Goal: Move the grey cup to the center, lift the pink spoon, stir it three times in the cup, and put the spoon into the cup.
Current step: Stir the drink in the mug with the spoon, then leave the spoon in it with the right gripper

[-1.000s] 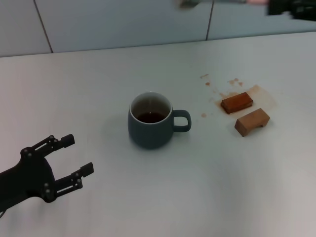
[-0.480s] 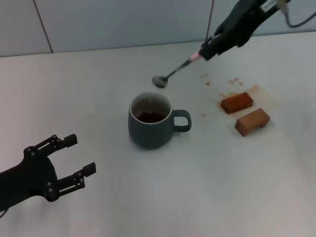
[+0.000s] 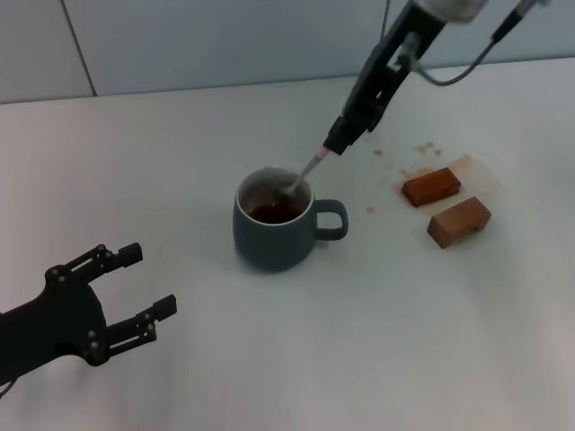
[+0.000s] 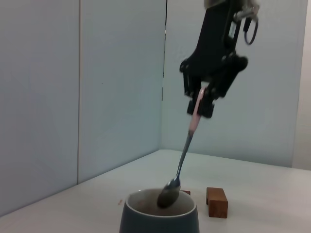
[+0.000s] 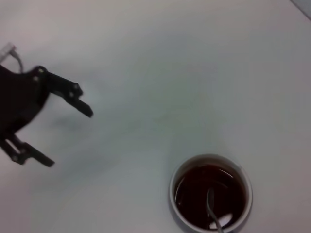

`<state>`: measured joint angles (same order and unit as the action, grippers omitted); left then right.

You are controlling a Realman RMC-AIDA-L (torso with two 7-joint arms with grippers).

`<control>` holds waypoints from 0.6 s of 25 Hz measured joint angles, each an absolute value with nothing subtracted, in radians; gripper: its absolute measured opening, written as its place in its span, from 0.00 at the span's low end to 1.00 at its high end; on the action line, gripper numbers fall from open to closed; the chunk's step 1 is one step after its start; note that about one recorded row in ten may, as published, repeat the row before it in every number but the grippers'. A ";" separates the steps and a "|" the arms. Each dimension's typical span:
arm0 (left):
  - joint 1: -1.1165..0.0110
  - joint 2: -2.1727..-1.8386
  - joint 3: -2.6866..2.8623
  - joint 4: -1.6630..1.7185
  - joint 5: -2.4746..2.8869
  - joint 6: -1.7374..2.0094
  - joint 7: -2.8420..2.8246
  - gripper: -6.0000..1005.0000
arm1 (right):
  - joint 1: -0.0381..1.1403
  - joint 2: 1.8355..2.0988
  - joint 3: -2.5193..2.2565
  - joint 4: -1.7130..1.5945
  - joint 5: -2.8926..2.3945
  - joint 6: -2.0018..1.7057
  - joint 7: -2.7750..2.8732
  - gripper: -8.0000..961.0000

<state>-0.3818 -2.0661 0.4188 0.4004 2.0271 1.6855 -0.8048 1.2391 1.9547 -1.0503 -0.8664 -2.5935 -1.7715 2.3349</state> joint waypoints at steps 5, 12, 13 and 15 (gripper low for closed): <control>-0.383 -2.066 0.419 0.400 2.027 1.680 -0.808 0.81 | 1.267 1.983 -1.103 -0.786 -2.599 -1.686 2.329 0.13; -0.383 -2.066 0.419 0.397 2.027 1.679 -0.810 0.81 | 1.310 2.018 -1.127 -0.727 -2.624 -1.626 2.318 0.13; -0.383 -2.066 0.419 0.395 2.028 1.679 -0.809 0.81 | 1.314 2.020 -1.127 -0.719 -2.626 -1.613 2.318 0.13; -0.383 -2.066 0.419 0.389 2.028 1.678 -0.806 0.81 | 1.325 2.023 -1.127 -0.701 -2.644 -1.581 2.318 0.13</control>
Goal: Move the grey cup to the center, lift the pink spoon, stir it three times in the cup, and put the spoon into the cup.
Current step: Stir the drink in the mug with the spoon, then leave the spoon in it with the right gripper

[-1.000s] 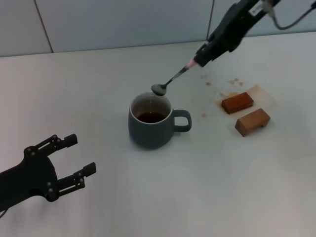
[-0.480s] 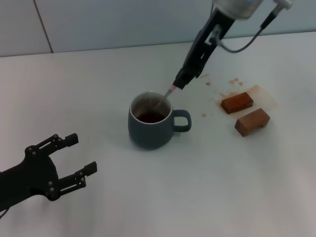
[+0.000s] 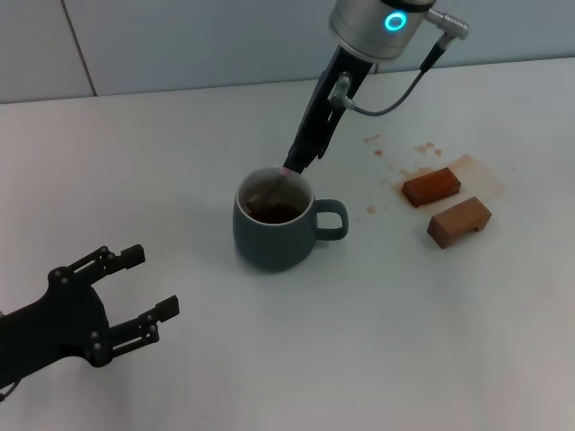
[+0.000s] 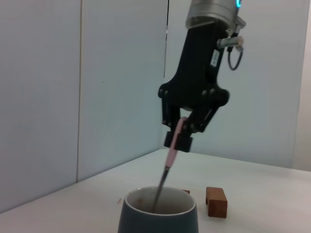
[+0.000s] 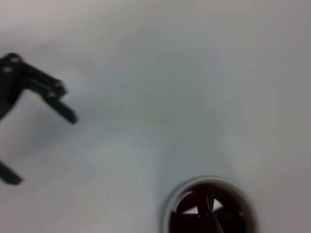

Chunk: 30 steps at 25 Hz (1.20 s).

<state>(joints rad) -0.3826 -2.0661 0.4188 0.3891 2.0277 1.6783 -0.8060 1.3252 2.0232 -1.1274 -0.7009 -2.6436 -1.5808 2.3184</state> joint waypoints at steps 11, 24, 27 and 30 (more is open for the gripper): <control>-0.379 -2.066 0.419 0.384 2.028 1.678 -0.804 0.81 | 1.362 2.032 -1.117 -0.686 -2.688 -1.649 2.328 0.13; -0.374 -2.066 0.419 0.379 2.028 1.678 -0.802 0.81 | 1.375 2.039 -1.126 -0.675 -2.752 -1.612 2.360 0.13; -0.374 -2.066 0.419 0.379 2.028 1.678 -0.802 0.81 | 1.377 2.044 -1.117 -0.684 -2.711 -1.643 2.334 0.13; -0.375 -2.066 0.419 0.379 2.028 1.678 -0.802 0.81 | 1.374 2.045 -1.116 -0.694 -2.680 -1.616 2.328 0.13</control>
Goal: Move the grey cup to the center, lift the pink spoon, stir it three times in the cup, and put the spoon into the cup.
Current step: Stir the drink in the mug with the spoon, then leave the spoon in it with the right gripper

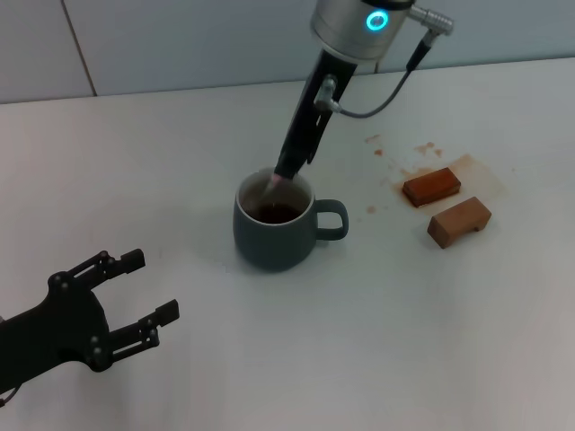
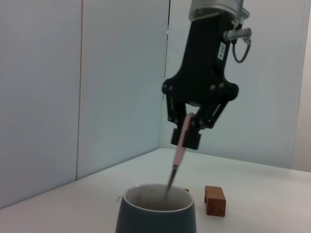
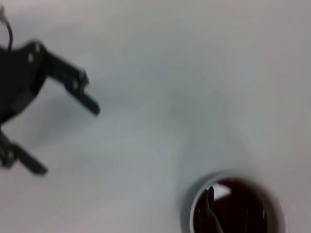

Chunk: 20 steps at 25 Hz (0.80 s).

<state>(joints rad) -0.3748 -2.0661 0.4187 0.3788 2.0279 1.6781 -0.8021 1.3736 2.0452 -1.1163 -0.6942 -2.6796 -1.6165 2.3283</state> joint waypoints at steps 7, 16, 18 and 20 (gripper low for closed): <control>-0.375 -2.066 0.419 0.379 2.028 1.678 -0.802 0.81 | 1.376 2.047 -1.121 -0.687 -2.782 -1.588 2.367 0.14; -0.374 -2.066 0.419 0.377 2.022 1.677 -0.803 0.81 | 1.369 2.061 -1.117 -0.681 -2.763 -1.596 2.356 0.14; -0.374 -2.066 0.419 0.377 2.022 1.677 -0.803 0.81 | 1.368 2.063 -1.117 -0.679 -2.760 -1.586 2.353 0.14; -0.374 -2.066 0.419 0.377 2.022 1.677 -0.803 0.81 | 1.364 2.067 -1.117 -0.680 -2.757 -1.572 2.348 0.14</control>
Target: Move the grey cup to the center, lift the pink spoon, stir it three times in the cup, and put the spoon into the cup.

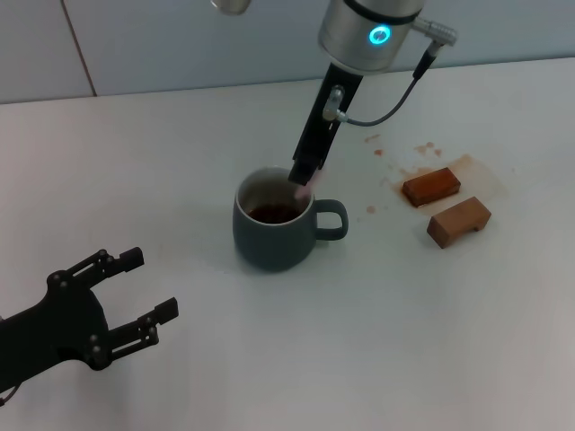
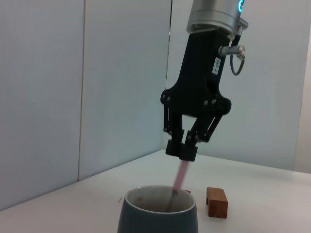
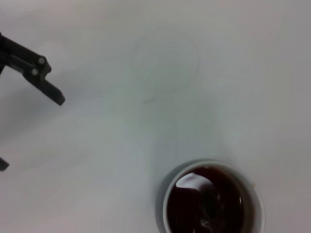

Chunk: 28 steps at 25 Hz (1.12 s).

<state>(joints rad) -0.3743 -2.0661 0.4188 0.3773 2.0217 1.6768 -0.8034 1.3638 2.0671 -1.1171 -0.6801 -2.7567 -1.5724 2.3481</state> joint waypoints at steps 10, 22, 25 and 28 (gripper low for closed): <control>-0.376 -2.066 0.418 0.377 2.021 1.677 -0.808 0.81 | 1.281 2.075 -1.119 -0.751 -2.672 -1.459 2.331 0.49; -0.382 -2.064 0.415 0.377 2.020 1.677 -0.816 0.81 | 0.672 2.072 -1.005 -1.211 -2.015 -1.443 1.926 0.74; -0.385 -2.064 0.415 0.377 2.020 1.677 -0.821 0.81 | 0.555 2.068 -0.943 -1.164 -1.851 -1.443 1.743 0.74; -0.392 -2.065 0.416 0.377 2.020 1.677 -0.834 0.81 | 0.461 2.050 -0.836 -1.011 -1.700 -1.471 1.511 0.74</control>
<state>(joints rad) -0.3921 -2.0645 0.4160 0.3773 2.0203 1.6769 -0.8344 0.4608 2.0497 -0.8360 -1.0105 -1.7004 -1.4710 1.5111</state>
